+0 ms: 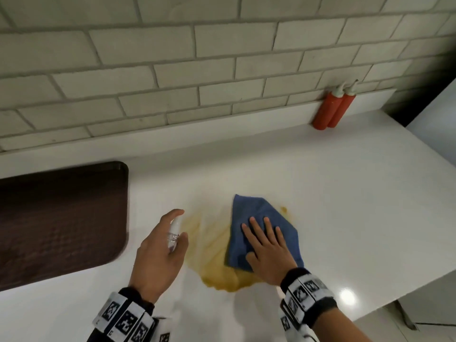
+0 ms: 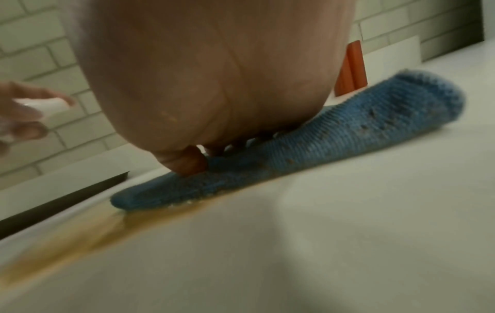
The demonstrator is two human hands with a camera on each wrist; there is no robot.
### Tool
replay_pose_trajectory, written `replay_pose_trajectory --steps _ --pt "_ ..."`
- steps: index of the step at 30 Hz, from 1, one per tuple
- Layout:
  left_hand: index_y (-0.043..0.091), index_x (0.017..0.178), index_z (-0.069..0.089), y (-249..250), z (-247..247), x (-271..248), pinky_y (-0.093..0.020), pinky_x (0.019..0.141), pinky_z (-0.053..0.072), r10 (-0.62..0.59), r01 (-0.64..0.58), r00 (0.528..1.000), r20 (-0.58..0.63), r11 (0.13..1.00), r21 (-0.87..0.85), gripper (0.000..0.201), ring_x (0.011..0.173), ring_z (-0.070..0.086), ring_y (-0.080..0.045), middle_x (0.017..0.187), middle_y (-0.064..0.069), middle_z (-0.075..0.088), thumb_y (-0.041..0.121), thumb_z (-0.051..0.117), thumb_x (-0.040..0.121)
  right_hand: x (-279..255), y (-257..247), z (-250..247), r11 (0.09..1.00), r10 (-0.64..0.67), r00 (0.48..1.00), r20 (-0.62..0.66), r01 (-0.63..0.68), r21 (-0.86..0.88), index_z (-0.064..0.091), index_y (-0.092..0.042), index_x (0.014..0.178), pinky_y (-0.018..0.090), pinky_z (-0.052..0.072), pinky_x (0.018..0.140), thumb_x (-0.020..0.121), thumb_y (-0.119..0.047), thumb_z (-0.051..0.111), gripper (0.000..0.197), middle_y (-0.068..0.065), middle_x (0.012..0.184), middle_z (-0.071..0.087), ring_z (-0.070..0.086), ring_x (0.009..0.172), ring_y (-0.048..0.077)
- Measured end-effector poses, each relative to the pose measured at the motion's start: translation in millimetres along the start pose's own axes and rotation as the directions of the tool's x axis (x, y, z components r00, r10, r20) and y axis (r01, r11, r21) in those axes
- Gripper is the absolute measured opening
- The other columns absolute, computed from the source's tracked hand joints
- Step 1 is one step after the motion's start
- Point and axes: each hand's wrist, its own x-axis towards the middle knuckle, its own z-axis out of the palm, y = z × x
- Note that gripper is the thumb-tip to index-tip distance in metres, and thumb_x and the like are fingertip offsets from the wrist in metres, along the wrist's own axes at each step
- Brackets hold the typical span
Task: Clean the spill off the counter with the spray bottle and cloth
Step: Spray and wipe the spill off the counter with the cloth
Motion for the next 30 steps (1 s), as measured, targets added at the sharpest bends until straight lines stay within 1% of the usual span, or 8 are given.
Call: replay_pose_trajectory --steps 6,10,13,17,20,25,28,30 --pt "0.044 0.132 0.043 29.2 22.6 -1.7 -0.031 0.06 0.041 -0.022 0.023 0.999 -0.038 1.0 0.008 0.045 0.061 0.058 -0.01 0.077 0.01 0.061 0.028 0.059 0.094 9.4 84.5 -16.0 0.987 0.157 0.987 -0.019 -0.157 0.022 -0.014 -0.031 0.15 0.048 -0.01 0.115 0.075 -0.053 -0.002 0.079 -0.004 0.158 -0.021 -0.019 0.145 0.028" --pt "0.043 0.135 0.042 40.8 32.6 -2.6 -0.029 0.06 0.039 -0.039 0.042 0.996 -0.08 0.998 0.041 0.047 0.06 0.056 -0.007 0.08 0.007 0.056 0.025 0.058 0.094 34.8 97.2 -33.3 0.971 0.235 0.972 0.026 -0.235 0.033 -0.013 -0.029 0.151 0.054 -0.008 0.116 0.096 -0.045 0.018 0.066 0.001 0.159 -0.02 -0.021 0.144 0.033" --pt "0.044 0.134 0.041 45.6 36.7 -4.9 -0.026 0.058 0.038 -0.062 0.068 0.992 -0.108 0.996 0.051 0.048 0.06 0.056 -0.007 0.078 0.008 0.055 0.025 0.059 0.093 27.0 75.3 -23.4 0.993 0.119 0.993 0.001 -0.119 0.008 -0.007 -0.024 0.153 0.058 -0.006 0.114 0.09 -0.046 0.011 0.069 0.005 0.16 -0.016 -0.016 0.144 0.038" --pt "0.044 0.135 0.041 47.5 38.0 -11.7 -0.029 0.062 0.039 -0.076 0.081 0.99 -0.117 0.996 0.042 0.049 0.064 0.055 -0.007 0.087 0.006 0.054 0.025 0.059 0.093 -17.5 49.2 11.4 0.995 -0.092 0.991 -0.099 0.088 -0.041 0.027 -0.02 0.15 0.058 0.012 0.109 0.084 -0.042 0.033 0.071 0.008 0.157 0.025 0.013 0.143 0.04" --pt "0.046 0.135 0.04 44.9 36.8 -18.1 -0.029 0.062 0.041 -0.087 0.093 0.989 -0.119 0.995 0.042 0.049 0.066 0.056 -0.007 0.091 0.007 0.055 0.026 0.059 0.094 -39.9 50.5 20.1 0.989 -0.146 0.984 -0.1 0.143 -0.038 0.024 -0.025 0.151 0.054 0.01 0.109 0.089 -0.042 0.035 0.065 0.002 0.159 0.021 0.015 0.145 0.036" --pt "0.047 0.133 0.041 36.3 29.6 -32.1 -0.03 0.063 0.043 -0.109 0.115 0.985 -0.137 0.993 0.033 0.048 0.066 0.058 -0.009 0.089 0.007 0.059 0.027 0.059 0.094 -7.5 65.0 7.0 0.997 -0.076 0.994 -0.076 0.075 -0.025 0.024 -0.025 0.151 0.054 0.012 0.11 0.096 -0.061 0.008 0.068 0.003 0.158 0.023 0.011 0.144 0.033" --pt "0.047 0.134 0.04 29.5 23.0 -37.8 -0.027 0.063 0.042 -0.129 0.133 0.981 -0.145 0.991 0.021 0.047 0.066 0.057 -0.009 0.087 0.006 0.056 0.027 0.058 0.095 27.2 67.0 -9.7 0.999 -0.018 1.0 -0.016 0.018 -0.047 -0.013 -0.029 0.15 0.058 0.0 0.115 0.081 -0.068 -0.017 0.08 -0.001 0.158 -0.015 -0.011 0.146 0.033" --pt "0.047 0.133 0.041 26.9 17.6 -40.4 -0.026 0.062 0.042 -0.132 0.135 0.978 -0.159 0.991 0.008 0.045 0.066 0.058 -0.008 0.087 0.008 0.058 0.028 0.057 0.095 50.7 56.6 -17.8 0.998 0.048 0.999 0.021 -0.047 -0.035 -0.021 -0.03 0.148 0.058 -0.008 0.114 0.076 -0.068 -0.016 0.081 -0.002 0.156 -0.026 -0.022 0.143 0.035"
